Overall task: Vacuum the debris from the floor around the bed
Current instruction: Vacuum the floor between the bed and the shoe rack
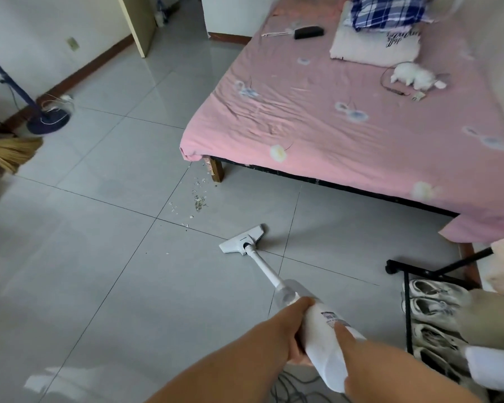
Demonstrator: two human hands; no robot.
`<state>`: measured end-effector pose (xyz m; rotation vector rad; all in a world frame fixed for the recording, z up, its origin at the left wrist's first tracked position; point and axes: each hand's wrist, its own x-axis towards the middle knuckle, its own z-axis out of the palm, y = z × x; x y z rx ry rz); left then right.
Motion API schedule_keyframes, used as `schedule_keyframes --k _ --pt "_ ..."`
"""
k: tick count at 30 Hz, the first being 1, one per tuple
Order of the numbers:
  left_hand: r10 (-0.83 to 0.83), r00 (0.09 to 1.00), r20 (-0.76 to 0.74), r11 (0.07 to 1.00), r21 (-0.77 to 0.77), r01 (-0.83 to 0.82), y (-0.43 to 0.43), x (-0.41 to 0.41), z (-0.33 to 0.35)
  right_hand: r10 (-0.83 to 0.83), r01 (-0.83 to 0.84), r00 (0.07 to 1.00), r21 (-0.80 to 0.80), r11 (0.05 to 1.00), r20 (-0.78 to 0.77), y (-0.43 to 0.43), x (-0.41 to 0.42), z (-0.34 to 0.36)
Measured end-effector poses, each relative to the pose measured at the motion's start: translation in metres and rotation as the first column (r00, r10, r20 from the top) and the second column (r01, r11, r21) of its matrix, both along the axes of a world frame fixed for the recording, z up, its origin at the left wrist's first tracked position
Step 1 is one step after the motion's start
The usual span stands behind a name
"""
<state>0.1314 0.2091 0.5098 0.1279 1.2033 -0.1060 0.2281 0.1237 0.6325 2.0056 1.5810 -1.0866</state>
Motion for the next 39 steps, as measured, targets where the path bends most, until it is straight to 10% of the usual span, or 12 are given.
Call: schedule_keyframes --k 19,39 --pt "0.106 0.992 -0.063 0.992 0.07 -0.101 0.169 -0.033 -0.04 0.026 -0.016 0.996 0.123 0.992 -0.08 0.167 -0.028 -0.017" --pt "0.061 0.989 -0.136 0.99 0.132 -0.043 0.308 -0.078 -0.072 -0.011 0.012 1.0 -0.108 0.994 0.007 0.303 -0.08 -0.047"
